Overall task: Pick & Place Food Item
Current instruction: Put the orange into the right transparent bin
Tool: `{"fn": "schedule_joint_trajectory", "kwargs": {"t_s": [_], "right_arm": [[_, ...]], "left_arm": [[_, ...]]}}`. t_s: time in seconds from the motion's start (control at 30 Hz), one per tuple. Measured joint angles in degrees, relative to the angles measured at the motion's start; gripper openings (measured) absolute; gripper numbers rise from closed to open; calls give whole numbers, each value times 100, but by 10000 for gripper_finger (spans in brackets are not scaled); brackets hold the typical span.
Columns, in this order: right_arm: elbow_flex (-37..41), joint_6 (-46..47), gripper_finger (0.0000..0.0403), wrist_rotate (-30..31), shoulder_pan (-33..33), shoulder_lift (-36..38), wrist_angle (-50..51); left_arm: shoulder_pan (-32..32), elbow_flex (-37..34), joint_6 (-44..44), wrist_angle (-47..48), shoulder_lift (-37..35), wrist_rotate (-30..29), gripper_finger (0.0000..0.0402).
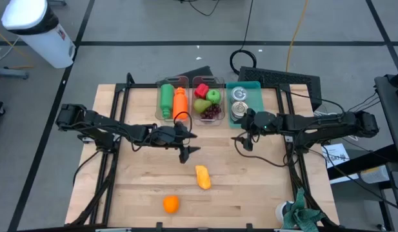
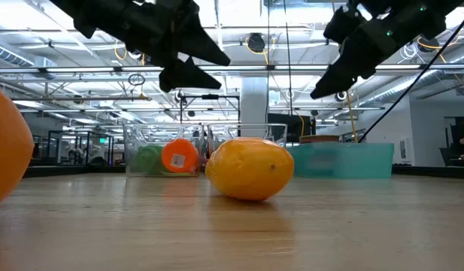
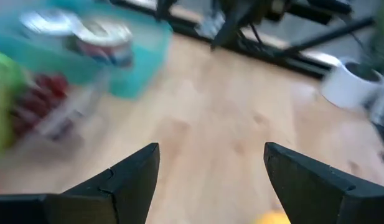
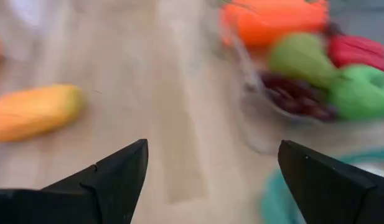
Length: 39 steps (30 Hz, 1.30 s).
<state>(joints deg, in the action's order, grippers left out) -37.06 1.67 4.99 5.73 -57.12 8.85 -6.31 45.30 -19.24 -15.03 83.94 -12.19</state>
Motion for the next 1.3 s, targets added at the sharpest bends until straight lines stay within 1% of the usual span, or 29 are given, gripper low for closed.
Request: {"fn": "schedule_joint_trajectory", "kwargs": {"t_s": [0.07,0.13,0.2,0.27,0.33,0.53,0.63,0.73,0.83,0.93,1.0,1.1,1.3], "right_arm": [[0,62,341,-87,-180,15,-139],[0,43,341,-74,-348,1,-234],[0,16,341,-73,-467,-51,-366],[0,1,341,-68,-569,-110,-494],[0,-85,341,-66,-633,-168,-575],[-2,-247,341,-60,-666,-257,-761],[-2,-305,341,-61,-666,-260,-781],[-2,-321,341,-61,-666,-260,-779],[-2,-326,341,-61,-666,-260,-781],[-2,-337,341,-61,-666,-260,-779],[-2,-340,341,-61,-666,-260,-780],[-2,-343,341,-61,-666,-260,-781],[-2,-343,341,-61,-666,-260,-781]], "left_arm": [[-40,0,-188,201,0,414,298],[-145,0,-397,387,0,980,298],[-313,0,-801,514,0,1670,298],[-528,41,-1260,748,0,2084,298],[-810,255,-1560,1370,8,2019,298],[-1747,1210,-2531,3229,11,1216,298],[-2178,1707,-3113,3804,11,803,298],[-2502,2135,-3943,4303,167,661,298],[-2725,2532,-4573,4797,524,798,298],[-2823,2868,-4897,5027,967,1214,298],[-2834,3073,-4938,5217,1287,1541,298],[-2830,3369,-4940,5626,1733,1874,298],[-2853,3812,-4808,6197,2392,2129,298]]}}
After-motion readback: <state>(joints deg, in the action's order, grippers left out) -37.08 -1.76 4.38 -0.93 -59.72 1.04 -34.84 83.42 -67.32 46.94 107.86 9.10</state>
